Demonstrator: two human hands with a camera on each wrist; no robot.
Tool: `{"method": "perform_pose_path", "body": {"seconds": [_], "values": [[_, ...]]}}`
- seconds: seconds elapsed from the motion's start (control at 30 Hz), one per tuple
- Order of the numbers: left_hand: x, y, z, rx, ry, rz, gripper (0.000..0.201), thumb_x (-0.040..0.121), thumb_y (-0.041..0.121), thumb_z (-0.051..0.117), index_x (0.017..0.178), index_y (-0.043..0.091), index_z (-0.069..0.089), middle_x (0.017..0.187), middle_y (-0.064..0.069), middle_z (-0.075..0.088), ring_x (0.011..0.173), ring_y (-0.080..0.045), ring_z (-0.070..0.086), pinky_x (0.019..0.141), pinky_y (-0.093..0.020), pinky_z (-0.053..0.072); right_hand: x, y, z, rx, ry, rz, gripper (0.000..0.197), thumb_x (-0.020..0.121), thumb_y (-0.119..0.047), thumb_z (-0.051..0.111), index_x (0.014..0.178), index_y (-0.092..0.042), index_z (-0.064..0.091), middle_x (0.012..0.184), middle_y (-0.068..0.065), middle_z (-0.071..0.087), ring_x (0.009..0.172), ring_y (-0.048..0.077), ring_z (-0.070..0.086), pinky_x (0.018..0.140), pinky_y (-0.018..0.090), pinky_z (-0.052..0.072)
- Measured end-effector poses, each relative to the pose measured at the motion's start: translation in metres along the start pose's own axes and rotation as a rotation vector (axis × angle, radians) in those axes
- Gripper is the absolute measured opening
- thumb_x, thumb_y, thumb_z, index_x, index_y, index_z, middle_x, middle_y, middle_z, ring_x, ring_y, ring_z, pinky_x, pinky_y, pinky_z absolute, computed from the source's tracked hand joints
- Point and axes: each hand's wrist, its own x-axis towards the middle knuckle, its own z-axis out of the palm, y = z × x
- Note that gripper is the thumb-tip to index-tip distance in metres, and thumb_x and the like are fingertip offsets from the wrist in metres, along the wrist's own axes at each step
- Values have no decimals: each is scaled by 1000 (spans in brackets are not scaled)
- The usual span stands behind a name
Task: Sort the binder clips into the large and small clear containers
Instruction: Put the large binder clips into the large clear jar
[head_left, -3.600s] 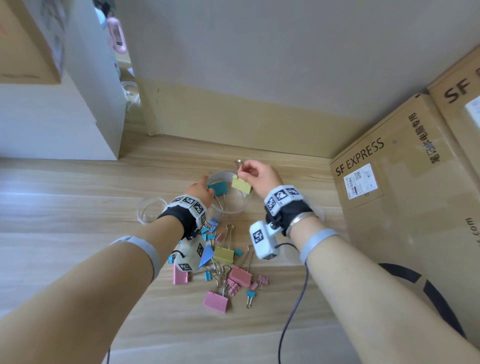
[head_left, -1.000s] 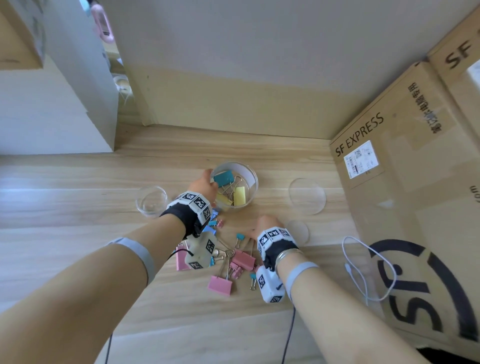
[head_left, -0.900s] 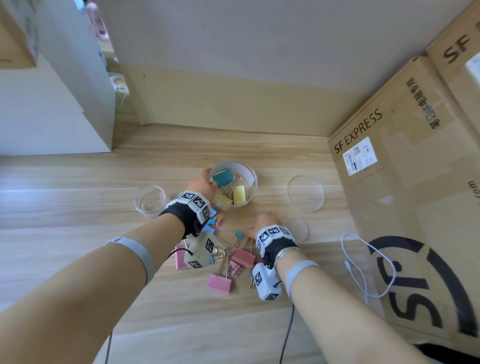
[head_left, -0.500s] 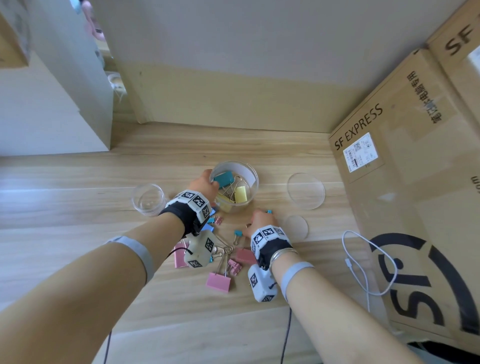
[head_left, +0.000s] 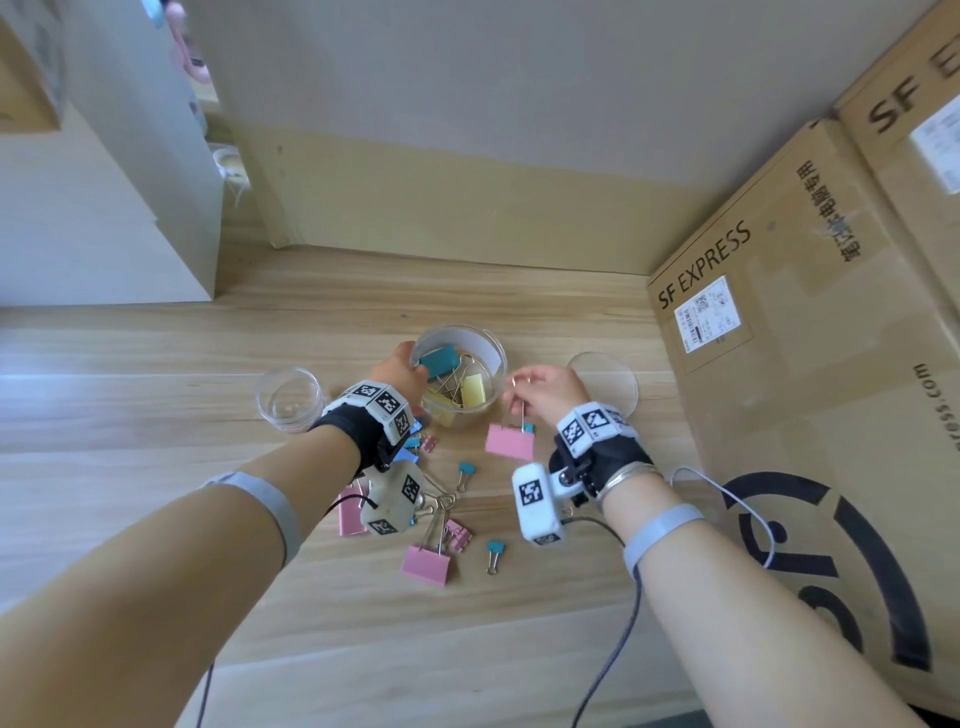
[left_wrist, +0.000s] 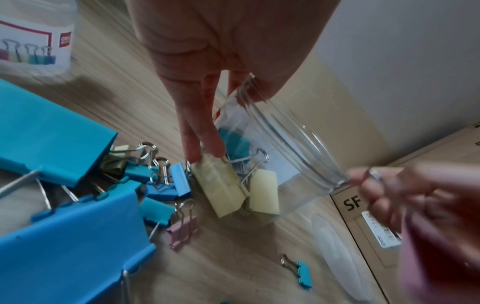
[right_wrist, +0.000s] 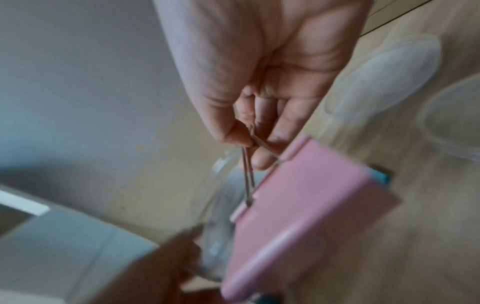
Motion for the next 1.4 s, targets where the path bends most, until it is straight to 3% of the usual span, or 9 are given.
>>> {"method": "perform_pose_path", "body": {"seconds": [0.13,0.27,0.4,0.67,0.87,0.97,1.07,1.23,1.4], "values": [[-4,2,-2,-15,-14,3,41,94,15,36,134,20,37,103,-16,62,76,-32,65,66,-37,57,6,-33,-11,242,124,-119,9,93,-11,51,91,-13,59,82,-3,62,76,11,63,82,29,56],[-7,0,-2,8,-42,14,41,95,13,37,135,19,35,94,-10,59,58,-22,60,53,-33,52,11,-41,10,239,191,-137,8,94,-17,51,93,-12,57,81,-3,58,84,17,63,84,31,57],[-12,-5,-4,-45,-43,5,40,94,15,38,134,20,37,93,-12,59,73,-33,64,78,-47,57,6,-33,37,199,140,-120,8,92,-8,53,95,-6,60,93,8,68,89,23,67,84,31,56],[-25,-17,-40,-76,40,-36,45,95,10,36,139,19,29,78,-5,56,54,-18,56,36,-17,46,7,-33,39,-63,413,-237,15,88,-13,47,78,-20,56,77,1,62,73,33,66,69,43,56],[-37,-36,-61,-216,126,-75,46,95,8,38,140,18,29,102,-15,55,57,-16,56,35,-17,49,-1,-2,66,-368,-53,-79,23,92,-14,46,93,-14,69,94,5,73,58,15,61,58,27,52],[-44,-44,-62,-326,187,-57,45,94,9,40,139,16,34,123,-22,56,62,-15,55,56,-30,58,-12,3,92,-508,-314,-178,22,89,-18,58,109,-16,68,103,2,70,66,10,58,60,17,43],[-47,-50,-62,-365,211,-43,42,95,10,39,136,12,37,127,-22,55,69,-19,56,63,-35,57,-16,0,112,-602,-338,-218,42,81,-27,70,119,-13,62,81,-2,58,74,12,54,61,16,37],[-47,-53,-65,-397,221,-44,43,94,10,41,137,14,37,128,-21,55,66,-16,57,66,-37,59,-11,-1,124,-730,-320,-248,36,80,-22,71,112,-7,63,94,6,65,90,21,60,70,20,38],[-46,-48,-70,-336,186,-70,43,96,12,40,138,18,33,107,-16,58,60,-17,56,40,-18,52,-11,4,105,-450,-287,-184,21,84,-18,67,103,-11,64,102,3,65,88,14,55,78,23,43]]}}
